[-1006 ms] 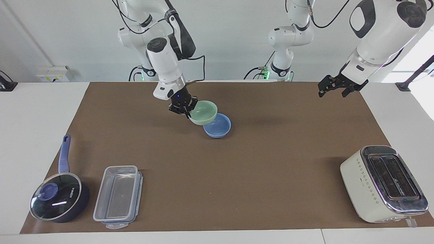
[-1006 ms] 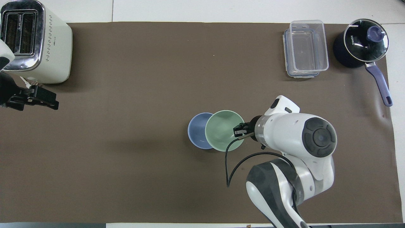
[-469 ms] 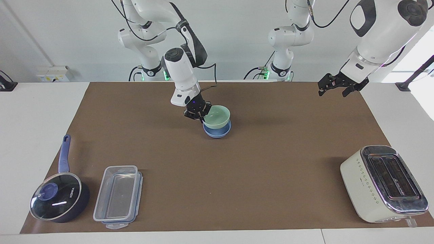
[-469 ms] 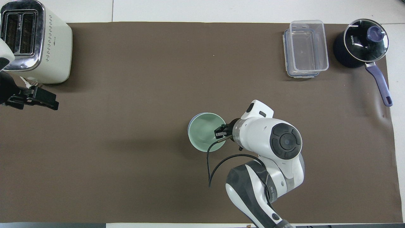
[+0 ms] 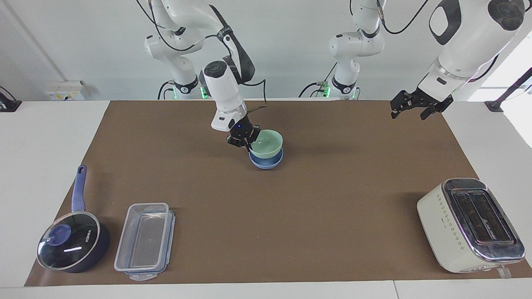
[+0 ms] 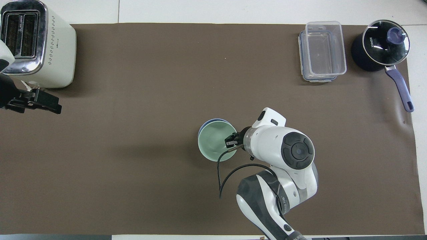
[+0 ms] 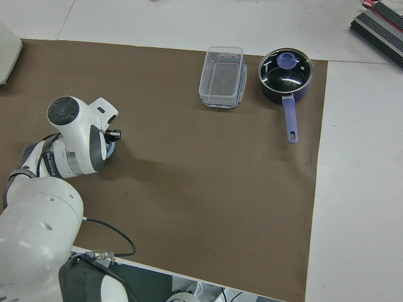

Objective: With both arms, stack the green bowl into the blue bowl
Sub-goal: 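Lower the green bowl into the blue bowl with the right gripper, then open the right gripper and withdraw it from the stacked bowls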

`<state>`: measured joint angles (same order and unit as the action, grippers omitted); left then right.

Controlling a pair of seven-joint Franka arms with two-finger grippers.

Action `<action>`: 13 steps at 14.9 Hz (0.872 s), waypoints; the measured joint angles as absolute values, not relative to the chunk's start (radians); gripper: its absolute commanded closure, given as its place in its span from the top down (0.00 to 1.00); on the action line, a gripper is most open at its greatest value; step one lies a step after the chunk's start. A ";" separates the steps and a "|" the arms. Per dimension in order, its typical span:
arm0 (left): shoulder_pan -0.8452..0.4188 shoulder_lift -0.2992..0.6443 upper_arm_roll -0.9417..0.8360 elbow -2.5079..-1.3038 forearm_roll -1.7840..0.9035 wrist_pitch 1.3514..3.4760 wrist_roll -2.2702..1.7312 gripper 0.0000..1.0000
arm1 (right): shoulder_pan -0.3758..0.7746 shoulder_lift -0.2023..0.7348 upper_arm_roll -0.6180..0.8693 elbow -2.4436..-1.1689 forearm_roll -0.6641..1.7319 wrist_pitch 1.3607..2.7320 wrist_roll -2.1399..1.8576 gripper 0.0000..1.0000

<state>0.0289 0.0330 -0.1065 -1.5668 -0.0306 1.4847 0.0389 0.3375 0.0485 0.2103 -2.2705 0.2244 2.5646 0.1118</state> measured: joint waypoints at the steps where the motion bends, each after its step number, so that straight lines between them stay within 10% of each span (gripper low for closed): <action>1: 0.029 0.033 -0.107 -1.567 -0.031 1.485 0.039 1.00 | 0.338 0.048 0.210 -2.271 0.224 2.565 0.112 1.00; 13: 0.029 0.033 -0.107 -1.566 -0.031 1.487 0.039 1.00 | 0.171 -0.139 0.191 -2.251 0.224 2.312 0.113 1.00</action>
